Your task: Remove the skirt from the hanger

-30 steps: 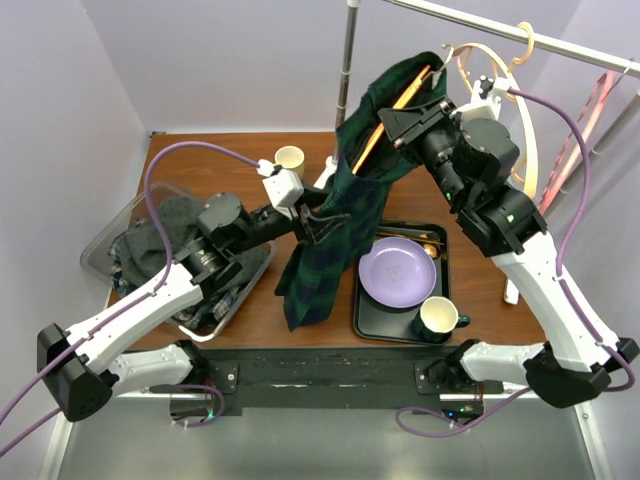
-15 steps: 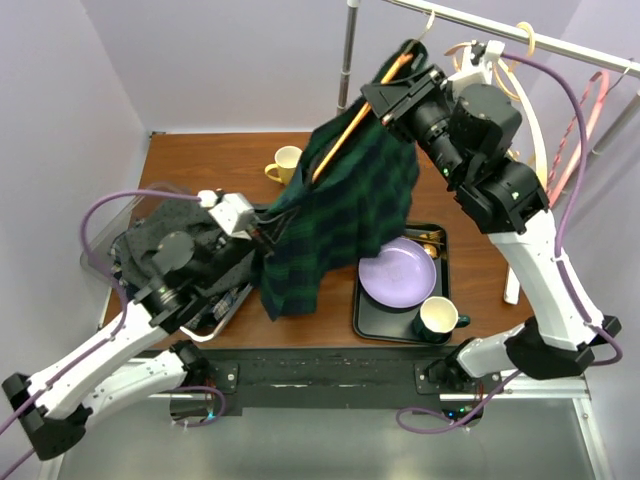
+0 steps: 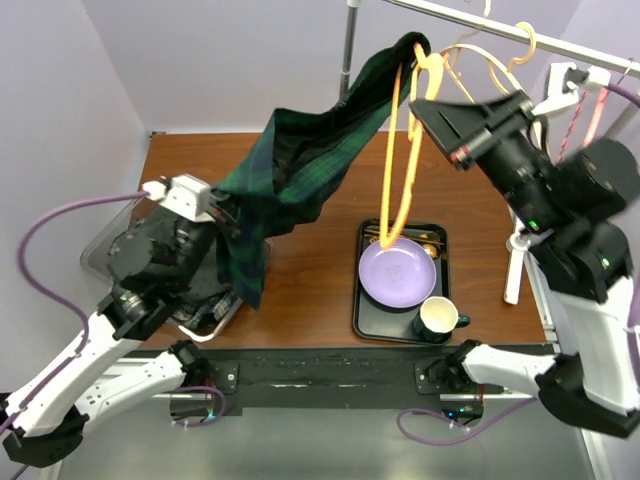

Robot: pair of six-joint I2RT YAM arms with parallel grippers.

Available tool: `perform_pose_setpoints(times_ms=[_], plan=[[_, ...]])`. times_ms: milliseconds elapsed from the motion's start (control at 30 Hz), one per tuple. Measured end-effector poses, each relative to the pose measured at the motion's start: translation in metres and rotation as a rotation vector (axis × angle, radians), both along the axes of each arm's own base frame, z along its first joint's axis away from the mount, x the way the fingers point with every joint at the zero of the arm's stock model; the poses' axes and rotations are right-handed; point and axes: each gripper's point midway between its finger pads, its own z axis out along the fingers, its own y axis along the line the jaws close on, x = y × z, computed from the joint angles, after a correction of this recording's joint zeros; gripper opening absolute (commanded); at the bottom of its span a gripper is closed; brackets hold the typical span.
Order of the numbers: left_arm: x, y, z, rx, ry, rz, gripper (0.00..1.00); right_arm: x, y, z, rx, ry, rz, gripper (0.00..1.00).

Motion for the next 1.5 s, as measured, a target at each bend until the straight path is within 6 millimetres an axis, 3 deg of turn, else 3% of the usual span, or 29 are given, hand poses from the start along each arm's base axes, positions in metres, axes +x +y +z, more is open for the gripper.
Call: perform_pose_setpoints(times_ms=[233, 367, 467, 600, 733, 900, 1067, 1267, 1367, 1500], plan=[[-0.006, 0.043, 0.089, -0.078, -0.119, 0.165, 0.00, -0.066, 0.010, -0.002, -0.030, -0.084, 0.268, 0.00], [-0.011, 0.074, 0.120, -0.088, -0.165, 0.293, 0.00, -0.095, 0.018, -0.005, -0.064, -0.117, 0.410, 0.00], [-0.014, 0.094, 0.132, -0.087, -0.188, 0.388, 0.00, -0.111, 0.023, -0.011, -0.077, -0.122, 0.499, 0.00], [-0.009, 0.112, 0.127, -0.052, -0.178, 0.515, 0.00, -0.128, 0.023, -0.015, -0.060, -0.104, 0.582, 0.00], [0.006, 0.117, 0.095, 0.025, -0.130, 0.644, 0.00, -0.137, 0.018, -0.007, -0.009, -0.079, 0.603, 0.00], [0.032, 0.105, 0.055, 0.162, -0.050, 0.730, 0.00, -0.153, 0.008, 0.009, 0.008, -0.106, 0.619, 0.00], [0.037, 0.106, 0.059, 0.199, -0.046, 0.784, 0.00, -0.179, 0.003, 0.010, -0.031, -0.164, 0.698, 0.00], [0.036, 0.128, 0.082, 0.151, -0.095, 0.903, 0.00, -0.195, 0.005, -0.028, -0.093, -0.106, 0.790, 0.00], [0.050, 0.152, 0.082, 0.126, -0.081, 1.007, 0.00, -0.195, 0.005, -0.037, -0.112, -0.071, 0.792, 0.00], [0.079, 0.169, 0.071, 0.117, -0.032, 1.078, 0.00, -0.199, 0.002, -0.036, -0.128, -0.082, 0.788, 0.00]])
